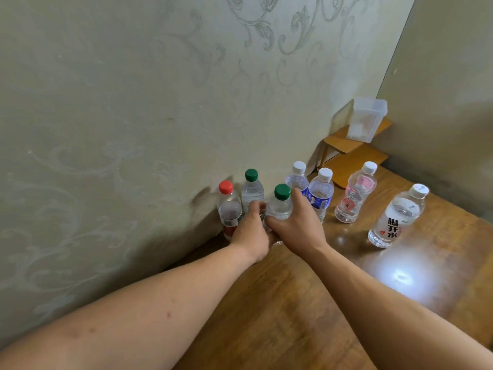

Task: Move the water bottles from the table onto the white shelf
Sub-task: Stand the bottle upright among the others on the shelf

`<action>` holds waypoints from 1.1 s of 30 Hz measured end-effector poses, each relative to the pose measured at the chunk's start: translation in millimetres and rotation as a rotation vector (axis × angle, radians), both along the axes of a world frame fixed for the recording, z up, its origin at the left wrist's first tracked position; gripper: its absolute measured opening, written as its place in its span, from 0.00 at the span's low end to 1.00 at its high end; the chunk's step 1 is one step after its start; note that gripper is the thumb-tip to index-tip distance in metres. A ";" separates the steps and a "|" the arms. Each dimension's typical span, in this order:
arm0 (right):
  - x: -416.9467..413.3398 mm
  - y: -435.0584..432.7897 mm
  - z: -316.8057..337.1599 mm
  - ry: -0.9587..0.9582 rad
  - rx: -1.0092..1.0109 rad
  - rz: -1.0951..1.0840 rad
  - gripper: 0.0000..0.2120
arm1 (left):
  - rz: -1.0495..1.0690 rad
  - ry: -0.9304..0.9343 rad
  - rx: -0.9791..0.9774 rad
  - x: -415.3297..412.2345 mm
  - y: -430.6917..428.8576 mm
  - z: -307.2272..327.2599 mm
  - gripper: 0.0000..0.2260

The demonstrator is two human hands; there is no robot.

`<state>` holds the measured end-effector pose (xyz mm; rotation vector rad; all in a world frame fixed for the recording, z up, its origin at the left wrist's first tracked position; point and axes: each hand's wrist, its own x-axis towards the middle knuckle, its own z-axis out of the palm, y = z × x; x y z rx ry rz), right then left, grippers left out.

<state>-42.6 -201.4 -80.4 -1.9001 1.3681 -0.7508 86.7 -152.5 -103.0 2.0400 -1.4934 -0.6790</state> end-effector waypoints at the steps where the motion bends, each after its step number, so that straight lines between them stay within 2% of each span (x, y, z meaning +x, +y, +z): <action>1: -1.5 7.7 8.0 -0.014 -0.020 0.008 0.28 | -0.057 0.040 -0.031 -0.6 6.0 7.1 0.29; 2: -1.9 16.2 16.6 -0.035 -0.040 0.020 0.28 | -0.019 0.266 -0.076 -5.5 12.9 16.4 0.29; 4: 0.6 36.1 33.9 -0.076 -0.079 0.041 0.27 | 0.145 1.066 -0.143 -12.0 30.5 46.5 0.26; 5: 2.7 46.9 42.2 -0.090 -0.096 0.047 0.28 | 0.131 1.196 -0.190 -10.9 39.6 55.7 0.25; 6: 5.6 58.6 50.2 -0.100 -0.106 0.056 0.30 | 0.129 1.039 -0.207 -7.3 50.8 69.3 0.23; 8: 12.2 86.5 67.1 -0.101 -0.102 0.091 0.37 | -0.019 0.172 -0.206 11.9 86.7 73.4 0.23; 9: 16.5 101.2 74.8 -0.097 -0.094 0.116 0.38 | 0.016 0.068 -0.180 16.6 98.5 79.8 0.23; 12: 39.6 150.0 98.2 -0.070 -0.088 0.195 0.35 | 0.085 0.315 -0.199 46.2 152.4 100.2 0.16; 16: 91.9 226.7 125.2 -0.058 -0.103 0.252 0.29 | 0.100 0.352 -0.260 100.9 241.9 130.4 0.21; 22: 198.3 374.6 153.5 -0.113 -0.088 0.399 0.31 | 0.214 0.231 -0.322 205.2 404.7 152.9 0.22; 27: 288.4 496.0 167.4 -0.160 -0.044 0.695 0.32 | 0.366 0.217 -0.367 289.4 554.9 170.2 0.26; 31: 368.5 560.8 180.7 -0.129 -0.034 0.869 0.30 | 0.515 0.157 -0.416 345.2 643.0 185.2 0.22; 33: 412.3 581.0 181.6 -0.103 -0.028 0.896 0.29 | 0.607 0.160 -0.441 373.7 668.3 186.6 0.23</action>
